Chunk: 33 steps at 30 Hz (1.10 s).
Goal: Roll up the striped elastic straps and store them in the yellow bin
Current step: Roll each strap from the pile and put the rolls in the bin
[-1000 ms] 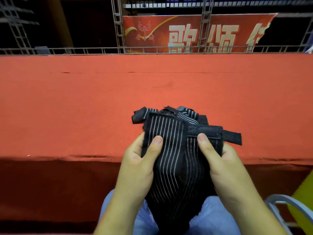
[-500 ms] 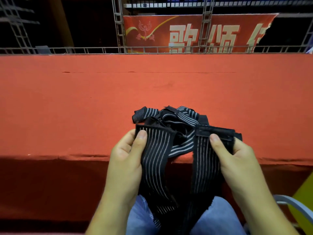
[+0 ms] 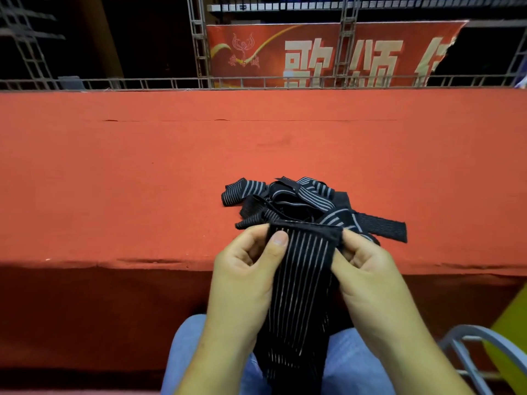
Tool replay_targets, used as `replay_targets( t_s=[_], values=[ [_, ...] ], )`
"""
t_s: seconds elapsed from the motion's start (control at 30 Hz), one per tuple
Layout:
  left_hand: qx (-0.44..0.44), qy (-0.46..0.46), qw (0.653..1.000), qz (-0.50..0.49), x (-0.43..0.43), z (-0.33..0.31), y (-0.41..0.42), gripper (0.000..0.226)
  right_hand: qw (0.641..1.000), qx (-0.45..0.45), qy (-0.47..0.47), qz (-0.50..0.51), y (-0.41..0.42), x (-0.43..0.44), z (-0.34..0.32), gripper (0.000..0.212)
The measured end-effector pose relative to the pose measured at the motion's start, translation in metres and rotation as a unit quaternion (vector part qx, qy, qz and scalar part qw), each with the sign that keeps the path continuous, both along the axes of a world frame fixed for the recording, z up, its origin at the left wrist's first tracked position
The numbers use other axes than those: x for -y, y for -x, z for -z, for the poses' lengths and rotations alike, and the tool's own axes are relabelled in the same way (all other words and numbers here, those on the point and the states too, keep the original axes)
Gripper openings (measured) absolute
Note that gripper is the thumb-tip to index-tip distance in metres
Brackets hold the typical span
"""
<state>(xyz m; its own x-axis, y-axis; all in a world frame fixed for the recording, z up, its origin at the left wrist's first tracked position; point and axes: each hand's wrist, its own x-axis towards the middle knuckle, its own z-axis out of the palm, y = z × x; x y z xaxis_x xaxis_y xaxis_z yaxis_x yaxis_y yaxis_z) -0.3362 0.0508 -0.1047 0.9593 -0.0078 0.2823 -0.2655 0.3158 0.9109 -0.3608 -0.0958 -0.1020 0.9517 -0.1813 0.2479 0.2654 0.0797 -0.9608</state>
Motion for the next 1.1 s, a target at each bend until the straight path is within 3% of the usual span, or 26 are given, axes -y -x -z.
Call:
replay_targets(
  t_s=[0.3,0.5,0.57,0.7,1.1],
  values=[
    [-0.013,0.014,0.999,-0.039,0.001,0.001,0.0,0.01,0.995,-0.026,-0.06,-0.08,0.003,-0.007,0.002,0.044],
    [-0.011,0.015,0.999,-0.05,0.002,0.002,-0.002,0.009,0.988,0.002,-0.111,-0.107,0.005,-0.011,-0.004,0.034],
    [-0.007,0.01,0.998,-0.059,0.003,0.002,-0.001,0.007,0.99,0.009,-0.09,-0.111,0.006,-0.011,-0.003,0.029],
    [-0.003,0.014,0.998,-0.065,0.002,0.003,0.0,0.007,0.997,0.039,0.038,-0.052,0.008,-0.011,-0.001,0.025],
    [0.029,-0.02,0.999,-0.03,-0.004,-0.003,-0.001,0.021,0.997,0.053,0.051,0.003,0.005,-0.006,0.0,0.025]
  ],
)
